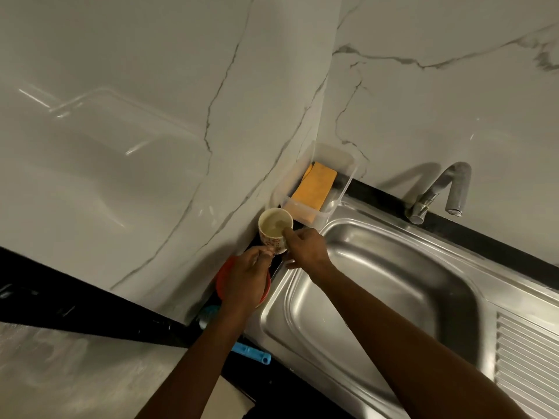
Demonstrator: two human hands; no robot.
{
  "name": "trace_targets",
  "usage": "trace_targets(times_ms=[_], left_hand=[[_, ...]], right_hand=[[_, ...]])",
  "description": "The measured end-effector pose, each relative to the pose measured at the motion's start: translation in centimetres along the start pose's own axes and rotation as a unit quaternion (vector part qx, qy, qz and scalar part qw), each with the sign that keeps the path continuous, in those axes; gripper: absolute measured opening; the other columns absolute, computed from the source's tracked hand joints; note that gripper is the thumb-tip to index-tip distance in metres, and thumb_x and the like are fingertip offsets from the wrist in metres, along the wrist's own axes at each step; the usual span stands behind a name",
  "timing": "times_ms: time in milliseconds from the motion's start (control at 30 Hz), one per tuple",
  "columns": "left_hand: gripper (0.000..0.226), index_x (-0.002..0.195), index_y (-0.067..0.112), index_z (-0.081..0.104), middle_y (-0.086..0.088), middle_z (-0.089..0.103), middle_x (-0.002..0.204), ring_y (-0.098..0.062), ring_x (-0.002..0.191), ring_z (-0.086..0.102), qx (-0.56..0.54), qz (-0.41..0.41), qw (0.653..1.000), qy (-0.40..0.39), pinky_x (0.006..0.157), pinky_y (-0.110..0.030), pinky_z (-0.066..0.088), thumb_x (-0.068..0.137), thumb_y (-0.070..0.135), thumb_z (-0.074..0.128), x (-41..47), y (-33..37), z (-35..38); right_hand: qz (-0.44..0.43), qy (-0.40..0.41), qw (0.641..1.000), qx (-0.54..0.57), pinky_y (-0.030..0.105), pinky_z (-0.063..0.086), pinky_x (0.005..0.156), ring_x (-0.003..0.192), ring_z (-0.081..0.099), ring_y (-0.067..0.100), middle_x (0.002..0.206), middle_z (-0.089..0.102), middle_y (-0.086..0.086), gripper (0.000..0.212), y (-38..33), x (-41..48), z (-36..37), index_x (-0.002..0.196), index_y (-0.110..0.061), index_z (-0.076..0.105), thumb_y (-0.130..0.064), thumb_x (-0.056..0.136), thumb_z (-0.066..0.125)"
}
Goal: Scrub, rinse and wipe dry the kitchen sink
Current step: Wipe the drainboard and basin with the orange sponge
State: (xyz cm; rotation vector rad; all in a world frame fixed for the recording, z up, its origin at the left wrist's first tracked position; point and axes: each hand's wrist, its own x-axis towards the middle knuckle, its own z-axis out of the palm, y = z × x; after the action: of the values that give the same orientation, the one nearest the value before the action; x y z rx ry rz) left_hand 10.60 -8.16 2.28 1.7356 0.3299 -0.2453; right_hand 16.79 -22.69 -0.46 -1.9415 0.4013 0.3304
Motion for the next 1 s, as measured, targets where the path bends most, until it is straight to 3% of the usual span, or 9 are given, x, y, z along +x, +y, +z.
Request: trace_targets(times_ms=[100, 233, 367, 533, 600, 700, 767, 867, 1000], left_hand=[[0.024, 0.091, 0.048, 0.075, 0.015, 0.077, 0.102, -0.010, 0.105, 0.071, 0.011, 0.004, 1.000, -0.010, 0.105, -0.052, 0.052, 0.086, 0.055, 0.052, 0.3, -0.1, -0.1], [0.030, 0.093, 0.057, 0.073, 0.015, 0.077, 0.103, -0.013, 0.106, 0.071, 0.010, -0.001, 0.999, -0.033, 0.104, -0.054, 0.053, 0.077, 0.066, 0.049, 0.6, -0.3, 0.0], [0.024, 0.091, 0.047, 0.076, 0.008, 0.078, 0.100, -0.018, 0.105, 0.071, -0.012, -0.012, 0.998, -0.056, 0.103, -0.051, 0.054, 0.083, 0.060, 0.058, 0.8, -0.3, 0.4], [0.019, 0.111, 0.035, 0.076, 0.014, 0.077, 0.109, -0.008, 0.112, 0.068, -0.029, -0.032, 0.996, -0.080, 0.101, -0.034, 0.052, 0.105, 0.033, 0.058, 1.2, -0.2, 0.2], [0.019, 0.109, 0.034, 0.077, 0.017, 0.077, 0.105, -0.005, 0.109, 0.069, -0.024, -0.030, 0.995, -0.087, 0.098, -0.032, 0.052, 0.105, 0.033, 0.058, 1.2, -0.2, 0.0], [0.016, 0.104, 0.035, 0.078, 0.020, 0.077, 0.105, 0.002, 0.104, 0.069, -0.023, -0.023, 0.995, -0.093, 0.098, -0.032, 0.052, 0.103, 0.035, 0.061, 1.4, -0.4, -0.4], [0.020, 0.104, 0.035, 0.078, 0.020, 0.077, 0.107, 0.003, 0.107, 0.068, -0.013, -0.019, 0.995, -0.099, 0.100, -0.032, 0.051, 0.098, 0.044, 0.061, 1.3, -0.2, -0.5], [0.037, 0.109, 0.033, 0.078, 0.020, 0.077, 0.110, 0.003, 0.108, 0.068, 0.002, -0.006, 0.993, -0.120, 0.103, -0.033, 0.051, 0.086, 0.050, 0.055, 1.2, -0.3, -0.7], [0.058, 0.110, 0.035, 0.077, 0.021, 0.077, 0.109, 0.004, 0.107, 0.068, 0.013, -0.008, 0.991, -0.132, 0.099, -0.030, 0.051, 0.072, 0.072, 0.055, 1.2, -0.4, -0.6]], right_hand=[[-0.052, -0.001, 0.991, -0.121, 0.049, 0.064, 0.064, 0.055, 0.072, 0.021, 0.066, 0.073, 0.005, 0.054, -0.2, -0.2, -0.7, 0.082, -0.012, 0.073, -0.058, 0.100, 0.049], [-0.166, 0.090, 0.936, -0.297, 0.034, 0.057, 0.060, 0.059, 0.064, 0.012, 0.067, 0.068, -0.002, 0.062, -1.3, -1.2, -2.9, 0.075, -0.019, 0.067, -0.071, 0.099, 0.042], [-0.225, 0.169, 0.943, -0.179, 0.033, 0.055, 0.055, 0.056, 0.065, 0.015, 0.062, 0.066, -0.001, 0.051, -3.8, 0.4, -5.1, 0.073, -0.018, 0.063, -0.057, 0.102, 0.050], [-0.032, 0.157, 0.979, 0.123, 0.045, 0.061, 0.085, 0.083, 0.071, 0.023, 0.083, 0.071, 0.006, 0.027, -6.6, 8.2, -6.6, 0.098, 0.003, 0.071, -0.022, 0.095, 0.062], [0.039, 0.120, 0.985, 0.119, 0.042, 0.056, 0.092, 0.094, 0.063, 0.026, 0.094, 0.065, 0.011, 0.029, -7.6, 10.3, -6.7, 0.116, 0.005, 0.067, -0.018, 0.098, 0.062], [0.107, 0.074, 0.986, 0.108, 0.045, 0.044, 0.112, 0.132, 0.049, 0.035, 0.142, 0.052, 0.016, 0.047, -8.6, 11.9, -6.1, 0.143, 0.000, 0.049, -0.021, 0.103, 0.060], [0.150, 0.070, 0.979, 0.118, 0.050, 0.039, 0.115, 0.141, 0.041, 0.039, 0.156, 0.039, 0.016, 0.059, -8.4, 13.0, -5.6, 0.151, -0.003, 0.039, -0.026, 0.102, 0.062], [0.179, 0.089, 0.977, 0.070, 0.055, 0.039, 0.117, 0.139, 0.042, 0.042, 0.155, 0.039, 0.018, 0.061, -7.9, 14.2, -5.3, 0.148, -0.003, 0.042, -0.032, 0.099, 0.064], [0.178, 0.110, 0.972, 0.108, 0.053, 0.046, 0.112, 0.131, 0.050, 0.039, 0.140, 0.050, 0.016, 0.038, -7.7, 14.5, -5.4, 0.133, -0.005, 0.050, -0.025, 0.102, 0.061]])
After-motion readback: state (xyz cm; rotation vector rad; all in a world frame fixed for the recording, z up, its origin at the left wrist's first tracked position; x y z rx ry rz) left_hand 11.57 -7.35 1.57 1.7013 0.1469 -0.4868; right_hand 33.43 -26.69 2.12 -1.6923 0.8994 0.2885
